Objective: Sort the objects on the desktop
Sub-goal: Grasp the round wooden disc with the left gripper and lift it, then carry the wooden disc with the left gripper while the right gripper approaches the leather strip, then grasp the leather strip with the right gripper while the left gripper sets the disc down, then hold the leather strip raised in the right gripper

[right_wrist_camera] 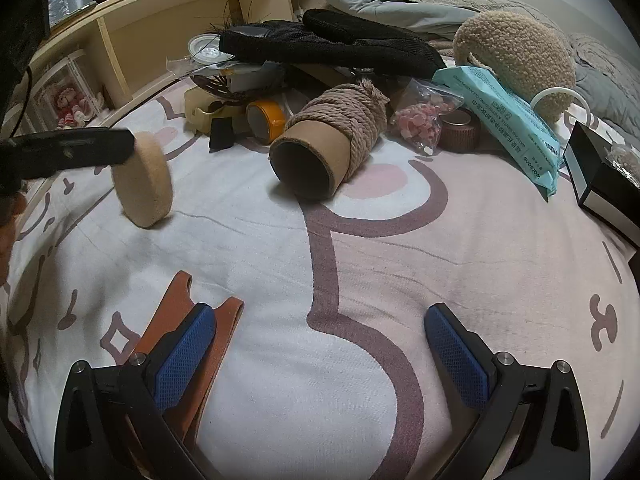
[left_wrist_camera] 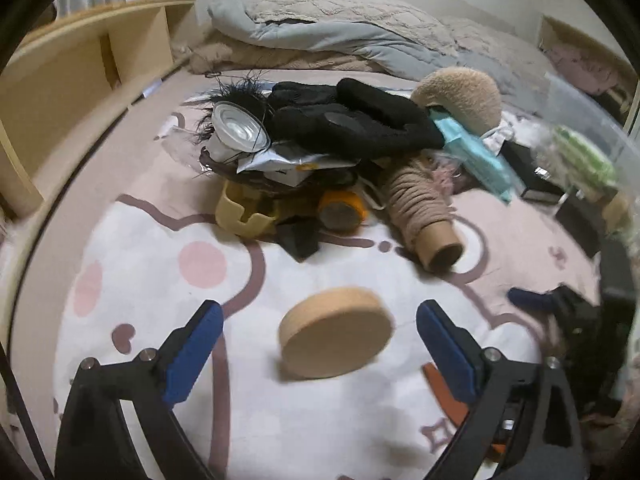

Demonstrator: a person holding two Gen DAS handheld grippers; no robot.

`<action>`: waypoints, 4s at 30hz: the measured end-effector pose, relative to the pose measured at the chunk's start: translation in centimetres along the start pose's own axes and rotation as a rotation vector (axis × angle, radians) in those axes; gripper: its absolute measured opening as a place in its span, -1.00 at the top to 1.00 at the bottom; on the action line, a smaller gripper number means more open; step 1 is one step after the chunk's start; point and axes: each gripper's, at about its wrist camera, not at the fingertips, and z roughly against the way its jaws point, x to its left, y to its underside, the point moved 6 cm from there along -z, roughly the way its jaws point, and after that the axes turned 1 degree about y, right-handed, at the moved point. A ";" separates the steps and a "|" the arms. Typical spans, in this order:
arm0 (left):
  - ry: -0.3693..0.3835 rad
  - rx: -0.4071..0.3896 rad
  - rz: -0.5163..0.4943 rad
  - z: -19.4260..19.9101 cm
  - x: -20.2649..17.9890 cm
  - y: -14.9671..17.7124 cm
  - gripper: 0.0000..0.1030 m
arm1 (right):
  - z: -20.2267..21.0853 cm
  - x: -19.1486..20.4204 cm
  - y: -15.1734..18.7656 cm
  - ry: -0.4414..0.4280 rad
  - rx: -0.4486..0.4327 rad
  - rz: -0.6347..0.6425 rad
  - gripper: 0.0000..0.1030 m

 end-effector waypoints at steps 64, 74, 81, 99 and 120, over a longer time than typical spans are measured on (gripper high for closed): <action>0.063 -0.089 0.095 2.3 0.7 5.2 -0.64 | 1.8 6.6 1.5 -0.084 0.077 0.060 -0.66; 0.107 -0.140 0.126 3.8 1.0 4.9 -0.64 | 4.3 0.7 3.2 0.009 0.033 -0.019 0.13; 0.022 -0.122 0.151 3.1 2.0 4.8 -0.64 | 6.9 -3.5 5.6 0.122 0.046 -0.017 0.13; -0.196 0.006 0.096 0.2 5.3 6.4 -0.64 | 9.6 -10.6 7.6 0.177 0.003 -0.206 0.13; -0.190 0.012 0.009 -0.7 3.2 5.7 -0.64 | 8.9 -10.5 8.0 0.193 -0.034 -0.195 0.09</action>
